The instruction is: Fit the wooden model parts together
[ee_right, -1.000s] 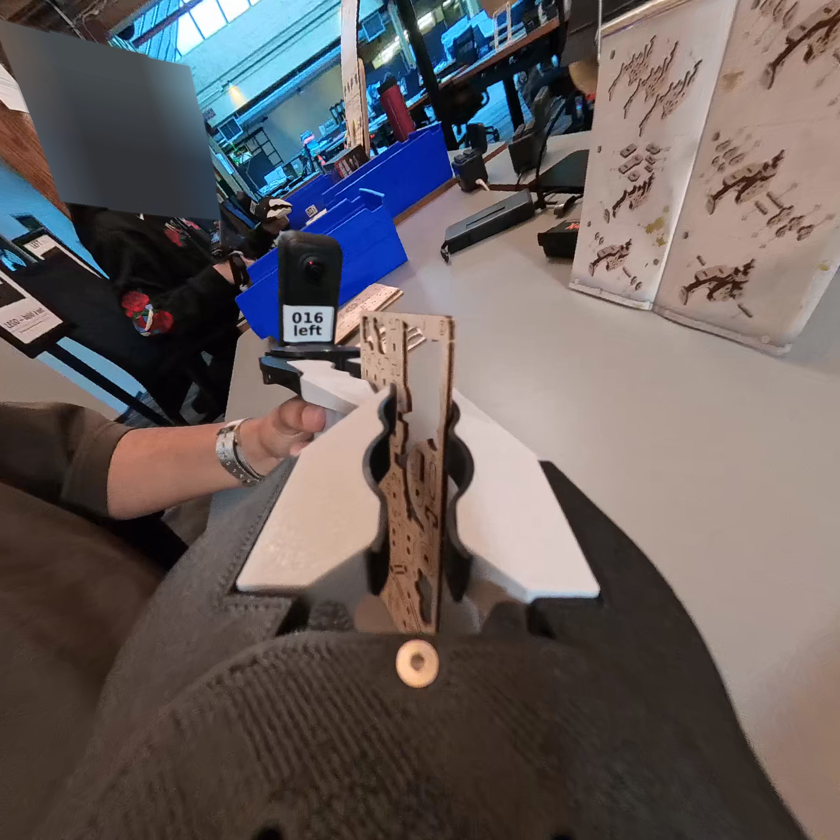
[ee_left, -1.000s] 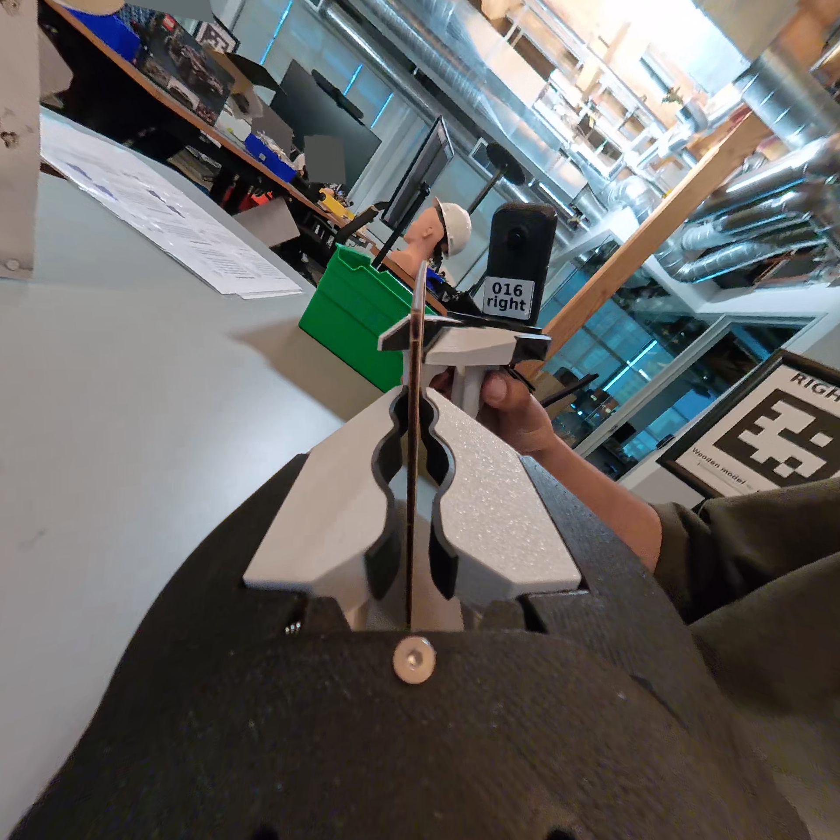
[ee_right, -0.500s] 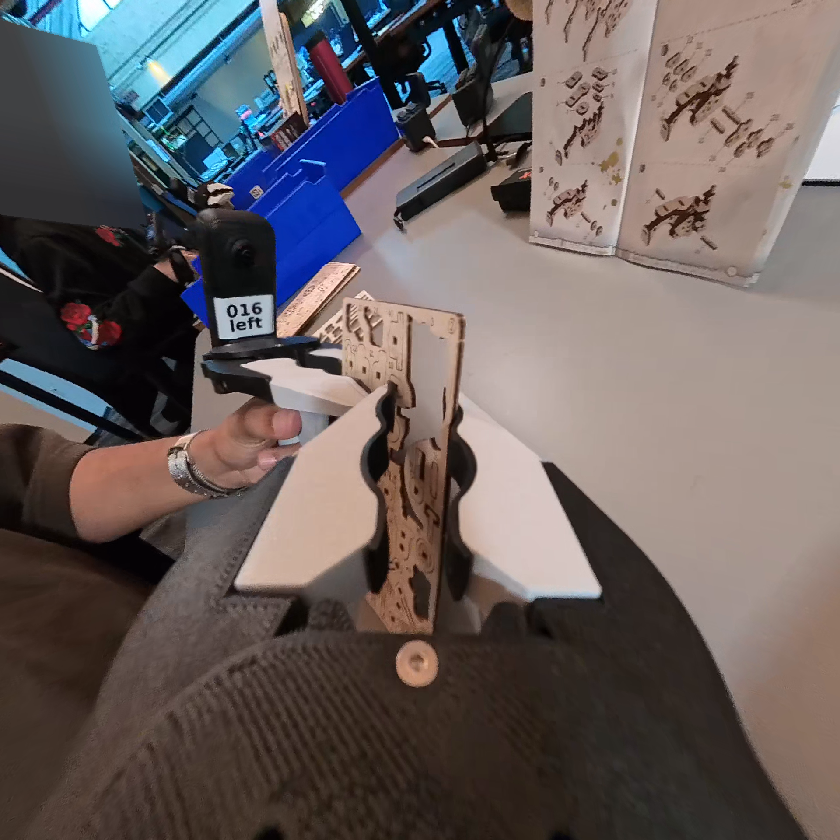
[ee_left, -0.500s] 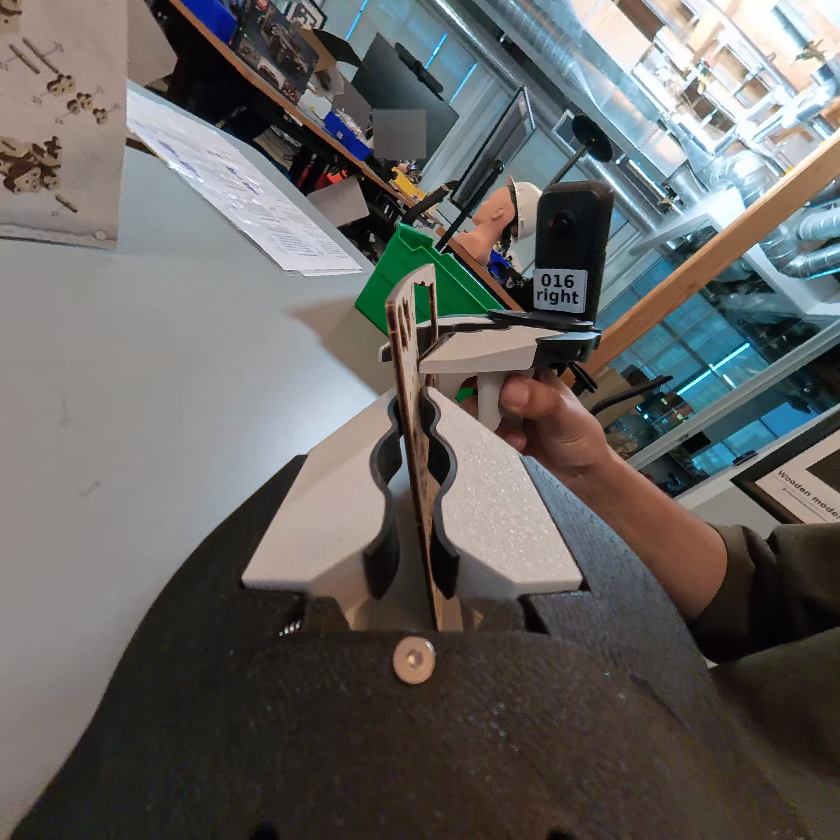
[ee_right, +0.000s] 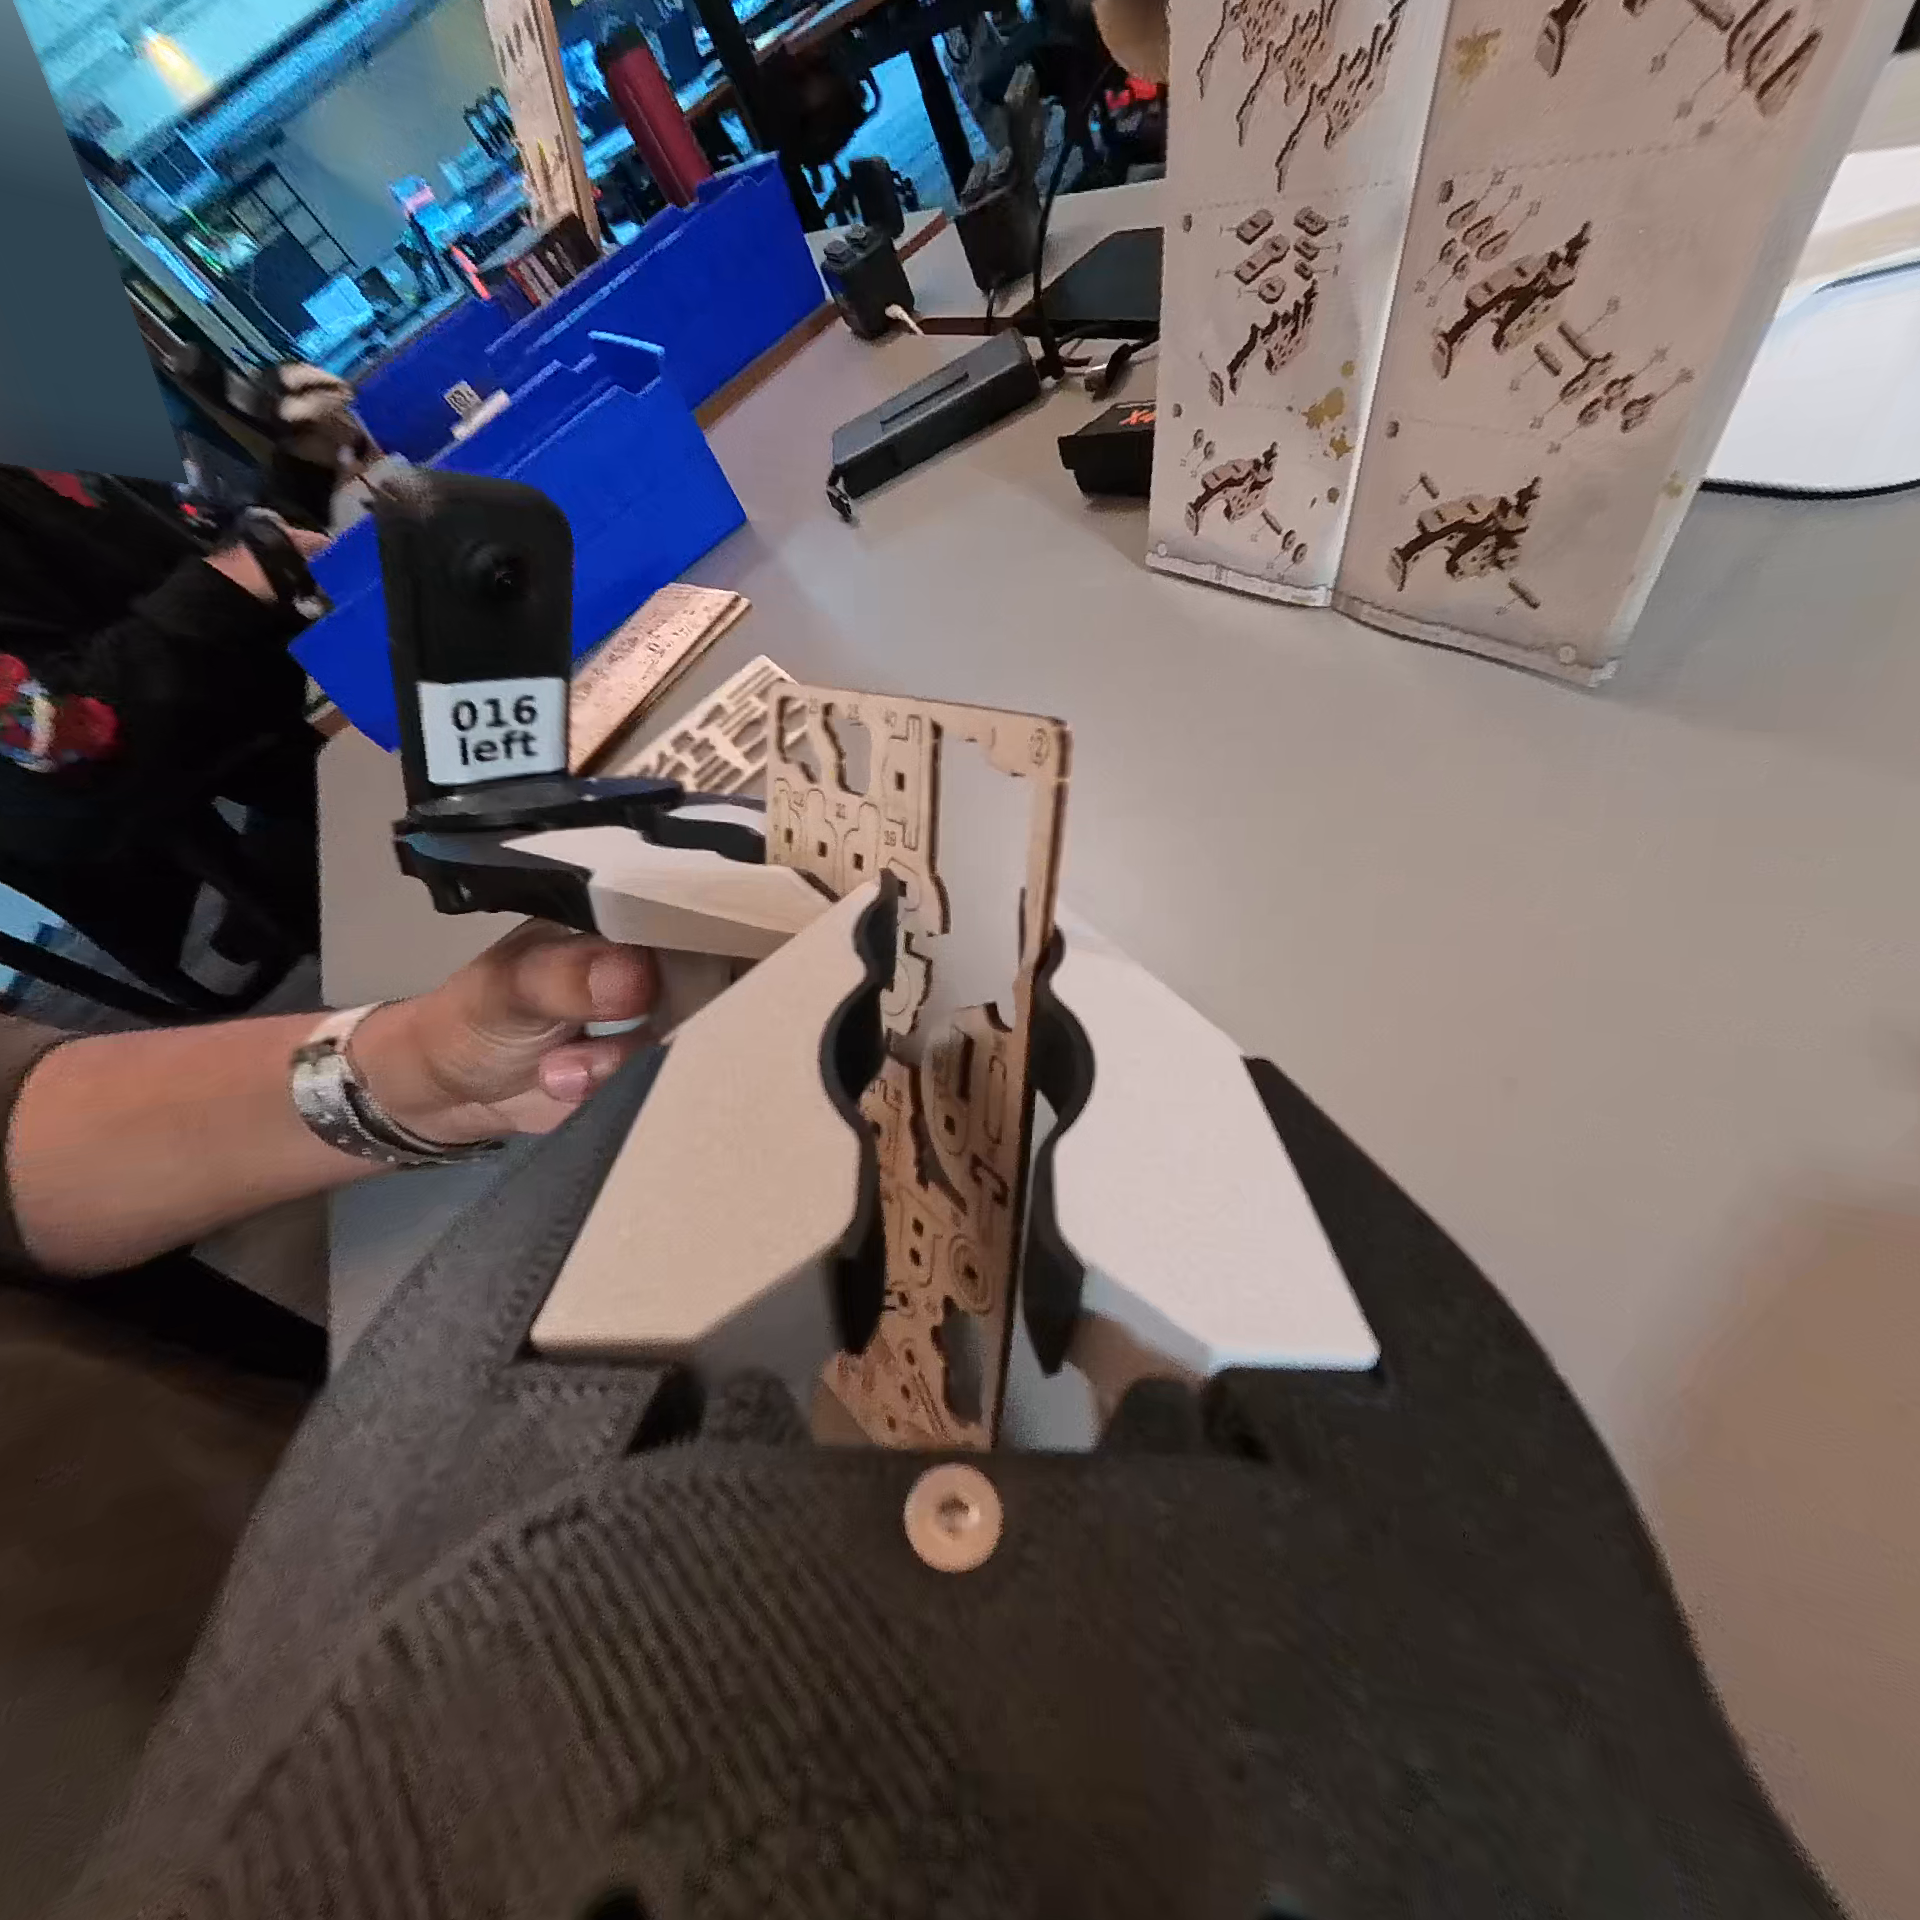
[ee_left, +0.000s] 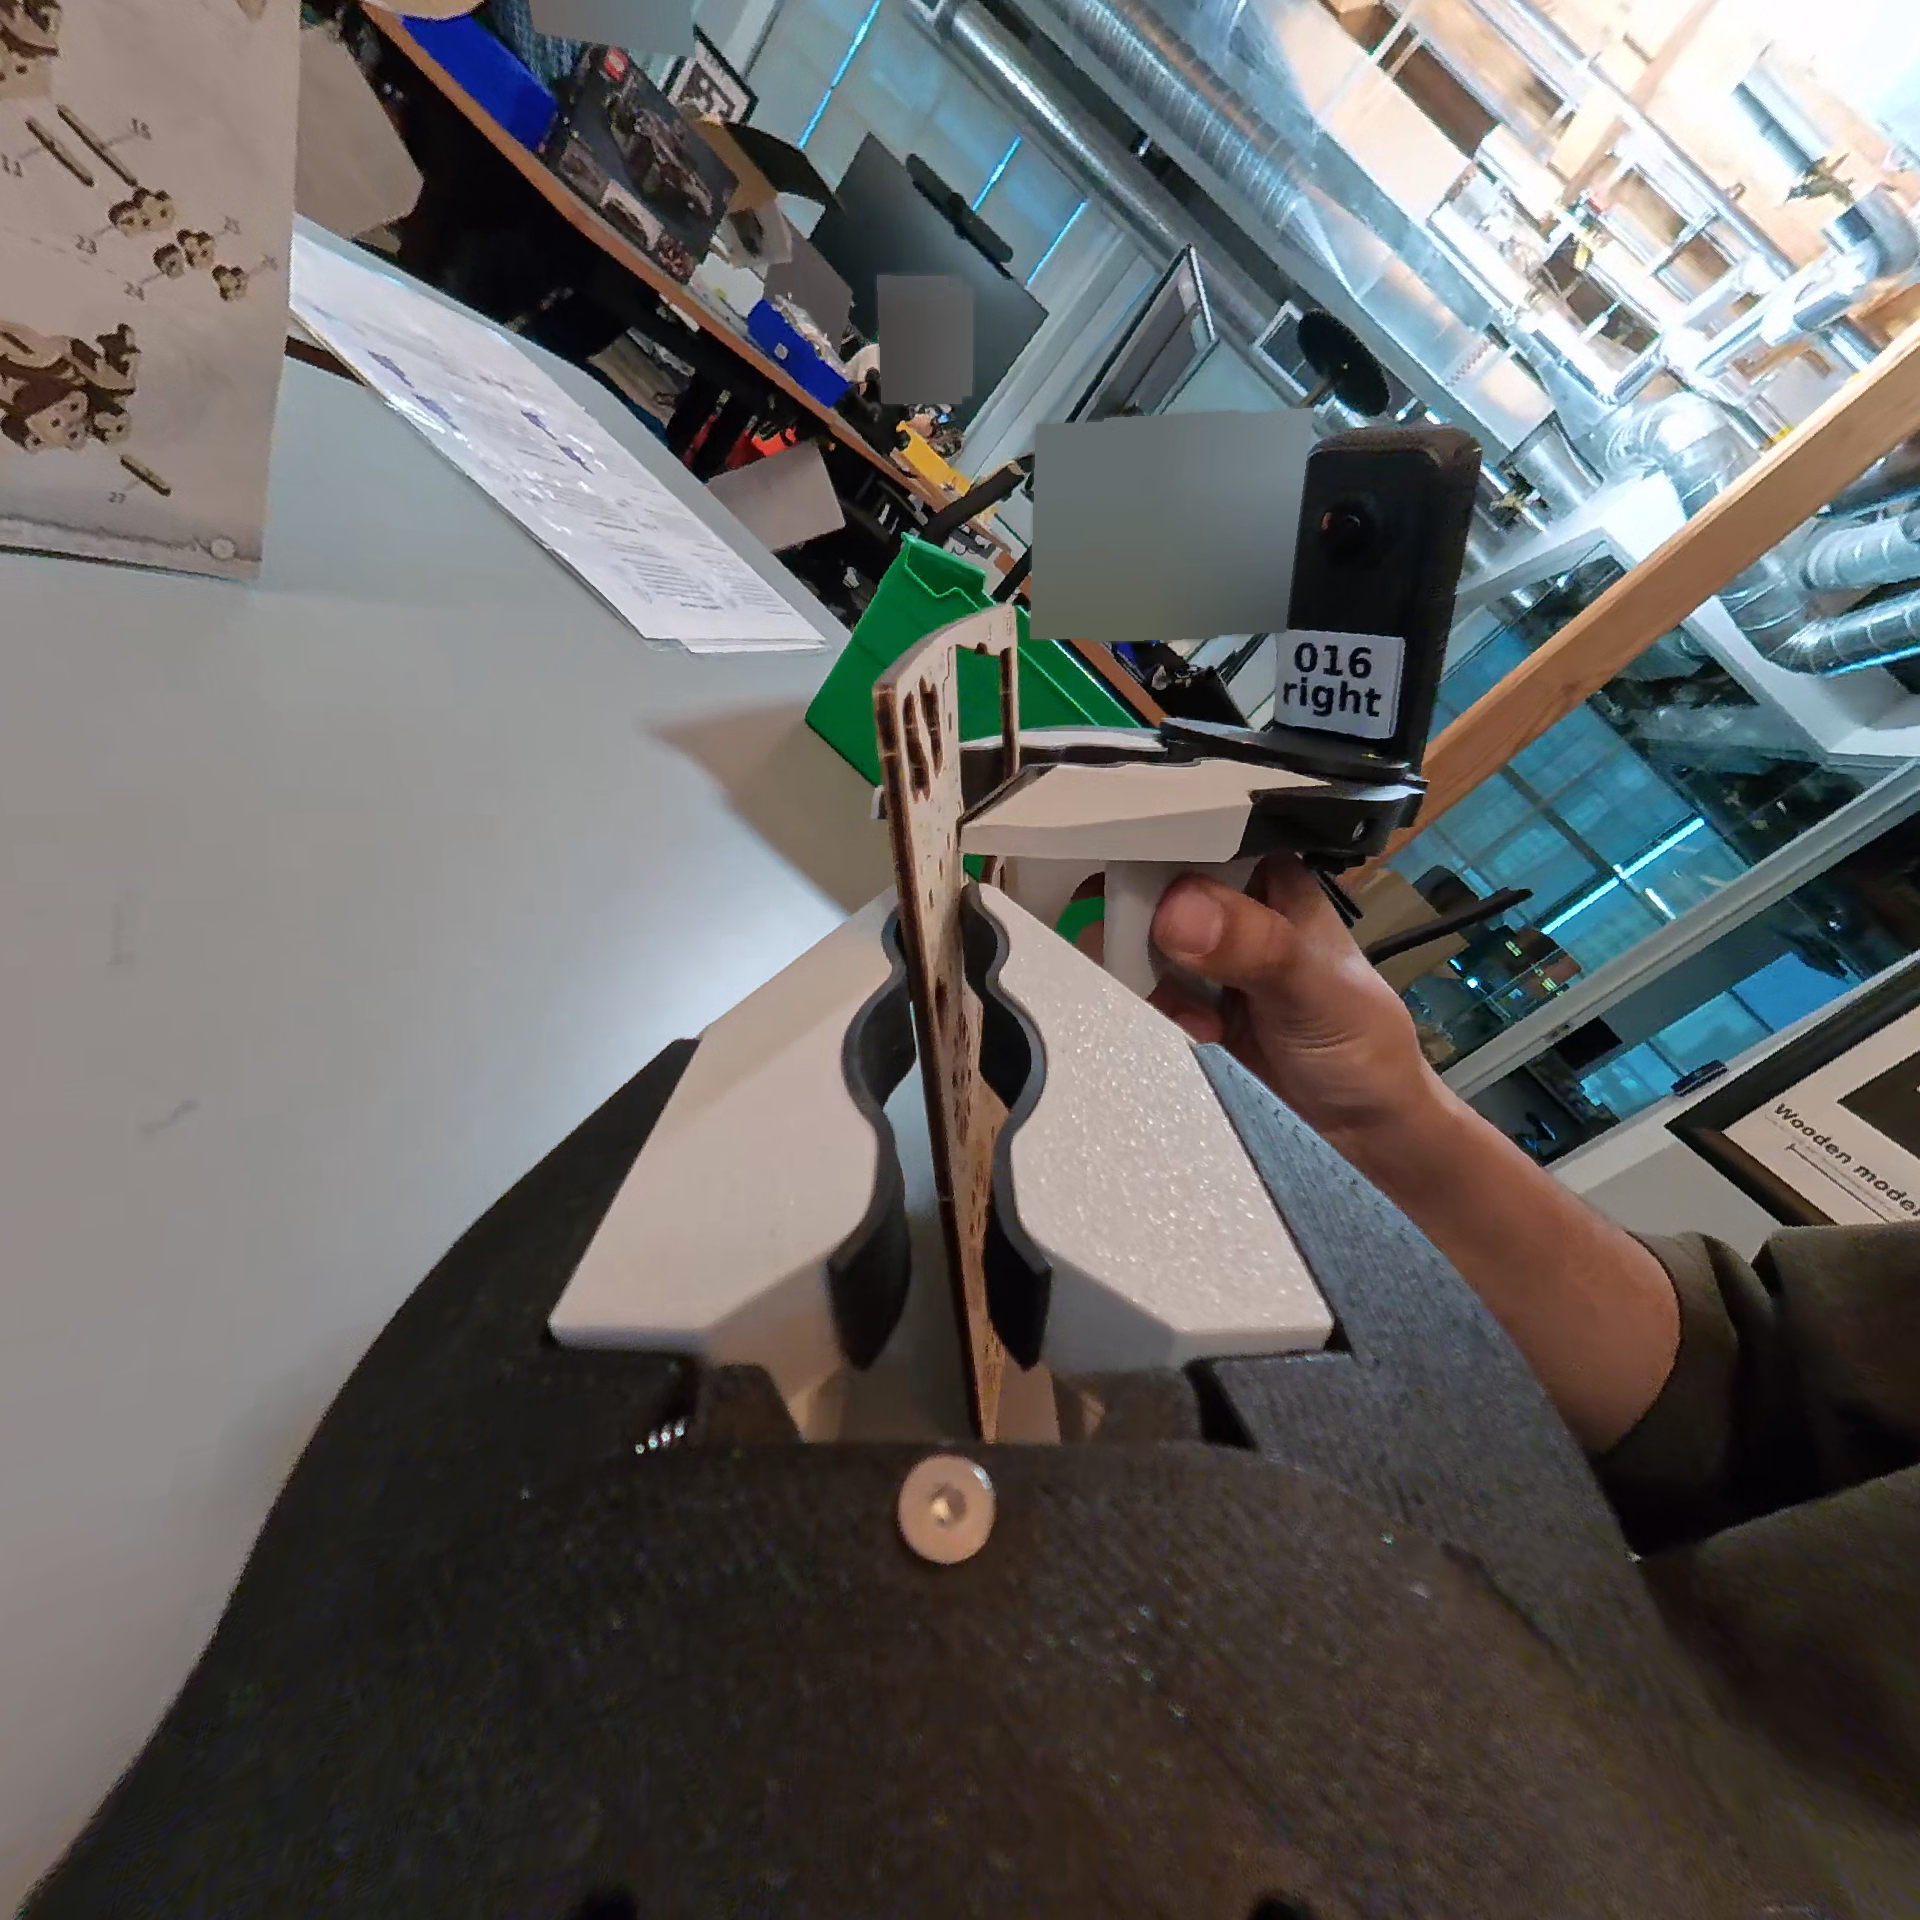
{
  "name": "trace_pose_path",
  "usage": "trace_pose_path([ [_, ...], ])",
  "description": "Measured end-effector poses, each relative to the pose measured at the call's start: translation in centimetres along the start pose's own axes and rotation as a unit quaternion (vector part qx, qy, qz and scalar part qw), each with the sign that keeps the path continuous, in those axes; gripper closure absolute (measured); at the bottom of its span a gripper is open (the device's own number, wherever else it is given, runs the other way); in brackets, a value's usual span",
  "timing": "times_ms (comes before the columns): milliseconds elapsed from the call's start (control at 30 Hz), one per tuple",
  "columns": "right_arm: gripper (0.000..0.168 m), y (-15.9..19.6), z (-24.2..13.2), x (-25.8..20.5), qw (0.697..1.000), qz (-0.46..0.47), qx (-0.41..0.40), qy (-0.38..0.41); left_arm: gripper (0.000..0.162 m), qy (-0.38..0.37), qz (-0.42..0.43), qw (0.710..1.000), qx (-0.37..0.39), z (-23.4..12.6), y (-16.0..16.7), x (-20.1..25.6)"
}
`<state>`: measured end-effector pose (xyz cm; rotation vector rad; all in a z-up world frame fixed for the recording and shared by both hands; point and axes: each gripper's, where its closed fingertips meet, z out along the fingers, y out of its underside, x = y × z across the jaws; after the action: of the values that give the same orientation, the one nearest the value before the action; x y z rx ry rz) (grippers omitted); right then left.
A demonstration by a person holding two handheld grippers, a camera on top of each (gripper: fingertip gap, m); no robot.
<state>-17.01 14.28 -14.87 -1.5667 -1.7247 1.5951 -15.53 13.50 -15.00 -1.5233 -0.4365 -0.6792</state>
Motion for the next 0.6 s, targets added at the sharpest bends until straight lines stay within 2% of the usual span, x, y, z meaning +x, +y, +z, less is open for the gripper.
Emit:
trace_pose_path([
  [300,0.146,-0.4,-0.2,-0.1,0.998,-0.052,0.000,0.035,0.161,0.005,-0.007,1.000,0.013,0.1,-0.2,0.2],
  [433,0.139,-0.4,-0.6,0.0,1.000,-0.012,0.013,0.006,0.162,0.023,-0.011,1.000,0.017,0.1,-0.2,0.8],
  [600,0.140,-0.3,-1.3,-0.2,0.999,0.013,0.030,-0.024,0.162,0.037,-0.013,0.999,0.008,0.1,0.1,1.2],
])
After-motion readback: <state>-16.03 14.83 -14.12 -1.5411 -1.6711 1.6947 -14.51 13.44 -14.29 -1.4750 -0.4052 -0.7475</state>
